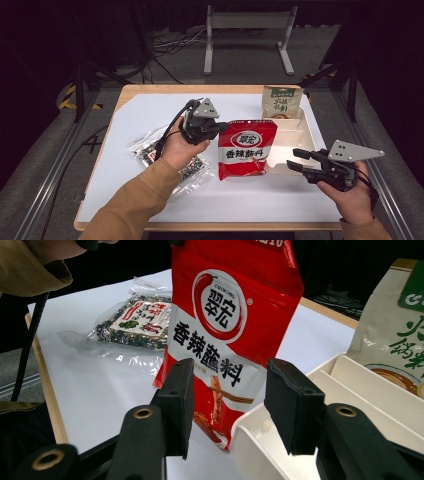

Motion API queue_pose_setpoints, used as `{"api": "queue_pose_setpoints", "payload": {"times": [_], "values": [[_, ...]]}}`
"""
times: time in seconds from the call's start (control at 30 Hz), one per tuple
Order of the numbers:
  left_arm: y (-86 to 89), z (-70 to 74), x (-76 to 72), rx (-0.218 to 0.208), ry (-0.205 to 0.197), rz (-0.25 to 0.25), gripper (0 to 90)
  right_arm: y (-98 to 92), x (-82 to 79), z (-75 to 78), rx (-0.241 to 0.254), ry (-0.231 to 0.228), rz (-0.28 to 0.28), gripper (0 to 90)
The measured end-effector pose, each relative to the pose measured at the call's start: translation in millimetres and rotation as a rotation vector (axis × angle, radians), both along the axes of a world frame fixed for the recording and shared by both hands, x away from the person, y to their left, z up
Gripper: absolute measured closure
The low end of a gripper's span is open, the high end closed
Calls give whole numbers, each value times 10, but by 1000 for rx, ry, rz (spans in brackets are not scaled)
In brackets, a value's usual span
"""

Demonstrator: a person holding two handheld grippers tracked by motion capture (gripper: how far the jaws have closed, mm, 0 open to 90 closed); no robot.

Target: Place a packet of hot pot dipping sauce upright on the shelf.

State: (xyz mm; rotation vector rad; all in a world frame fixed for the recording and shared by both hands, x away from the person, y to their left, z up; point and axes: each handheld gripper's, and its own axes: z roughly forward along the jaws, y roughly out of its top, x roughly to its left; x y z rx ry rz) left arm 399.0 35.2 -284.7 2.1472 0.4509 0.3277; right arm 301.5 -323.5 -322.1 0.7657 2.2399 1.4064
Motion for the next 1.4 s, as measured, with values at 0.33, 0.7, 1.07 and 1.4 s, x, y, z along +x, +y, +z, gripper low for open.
{"api": "queue_pose_setpoints", "payload": {"times": [0.33,0.7,1.07,1.4], "values": [[-3,102,-167,8,-62,-28,900,21,83,44,-39,0,1,529],[31,194,-257,16,-100,-36,900,185,289,167,-97,-30,9,451],[-12,257,-366,26,-100,-97,900,296,490,265,-135,1,38,394],[-96,306,-485,6,-109,-146,900,471,553,312,-205,32,146,459]]}}
